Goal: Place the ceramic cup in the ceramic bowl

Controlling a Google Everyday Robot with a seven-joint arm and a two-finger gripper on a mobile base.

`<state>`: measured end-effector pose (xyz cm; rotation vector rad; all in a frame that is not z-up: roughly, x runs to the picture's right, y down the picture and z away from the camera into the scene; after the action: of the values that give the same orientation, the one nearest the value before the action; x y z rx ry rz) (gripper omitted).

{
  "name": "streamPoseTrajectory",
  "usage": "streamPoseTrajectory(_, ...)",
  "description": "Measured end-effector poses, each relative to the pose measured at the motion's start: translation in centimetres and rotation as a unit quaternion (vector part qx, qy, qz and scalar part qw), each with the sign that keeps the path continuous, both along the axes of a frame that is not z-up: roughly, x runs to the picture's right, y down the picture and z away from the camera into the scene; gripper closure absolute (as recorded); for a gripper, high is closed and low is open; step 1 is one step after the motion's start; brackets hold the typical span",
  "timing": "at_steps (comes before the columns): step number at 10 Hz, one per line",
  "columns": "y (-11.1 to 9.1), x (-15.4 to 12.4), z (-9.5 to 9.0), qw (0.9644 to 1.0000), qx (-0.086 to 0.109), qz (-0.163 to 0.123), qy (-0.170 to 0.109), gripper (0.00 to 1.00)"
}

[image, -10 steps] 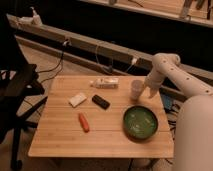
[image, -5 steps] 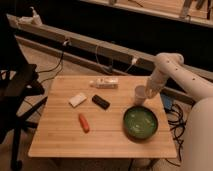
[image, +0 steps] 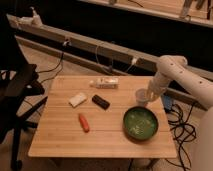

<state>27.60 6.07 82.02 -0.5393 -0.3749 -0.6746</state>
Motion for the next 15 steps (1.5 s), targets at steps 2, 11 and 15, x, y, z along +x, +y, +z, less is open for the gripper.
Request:
streamPoseTrajectory(2, -1.3, -2.4, -1.6, 0.9994, 0.03, -0.011, -0.014, 1.0)
streamPoseTrajectory(11, 0.0, -6.1, -7.6, 0.9977, 0.043, -0.052, 0.0, 0.7)
streamPoseTrajectory(15, 1.2, -3.2, -7.6, 0.9975, 0.041, -0.058, -0.001, 0.7)
